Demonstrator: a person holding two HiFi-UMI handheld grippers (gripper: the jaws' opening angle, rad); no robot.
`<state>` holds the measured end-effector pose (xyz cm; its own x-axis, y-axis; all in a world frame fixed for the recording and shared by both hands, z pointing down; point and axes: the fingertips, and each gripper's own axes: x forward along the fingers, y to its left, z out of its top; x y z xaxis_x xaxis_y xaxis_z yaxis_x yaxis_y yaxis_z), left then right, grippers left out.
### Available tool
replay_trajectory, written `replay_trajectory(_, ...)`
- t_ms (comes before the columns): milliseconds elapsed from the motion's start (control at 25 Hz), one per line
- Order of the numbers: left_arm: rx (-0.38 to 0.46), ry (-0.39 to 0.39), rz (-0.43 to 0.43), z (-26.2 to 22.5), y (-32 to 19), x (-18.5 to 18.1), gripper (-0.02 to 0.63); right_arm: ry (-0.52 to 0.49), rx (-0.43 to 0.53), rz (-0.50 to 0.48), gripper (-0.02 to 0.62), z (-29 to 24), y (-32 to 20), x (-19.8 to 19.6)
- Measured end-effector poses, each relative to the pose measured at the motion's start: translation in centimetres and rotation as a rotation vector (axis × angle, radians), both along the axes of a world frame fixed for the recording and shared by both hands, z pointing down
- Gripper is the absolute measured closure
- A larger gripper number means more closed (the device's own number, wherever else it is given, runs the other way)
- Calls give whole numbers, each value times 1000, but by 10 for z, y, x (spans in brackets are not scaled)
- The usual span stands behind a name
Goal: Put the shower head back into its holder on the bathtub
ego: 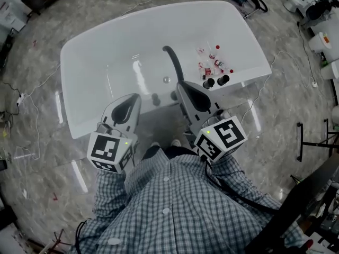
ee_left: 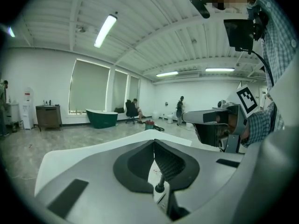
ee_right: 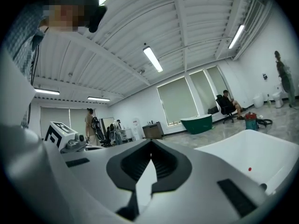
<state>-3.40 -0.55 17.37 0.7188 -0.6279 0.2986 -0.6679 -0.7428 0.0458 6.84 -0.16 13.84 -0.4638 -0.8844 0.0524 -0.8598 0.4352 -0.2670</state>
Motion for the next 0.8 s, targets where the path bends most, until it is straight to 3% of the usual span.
replay_trajectory(320,41,84,2,-29,4,-1,595,-7,58,-14,583,-24,-6,-10)
replay_trajectory(800,41,64,15,-29,3,1,595,-16,77,-11,583,-31,-7,-10)
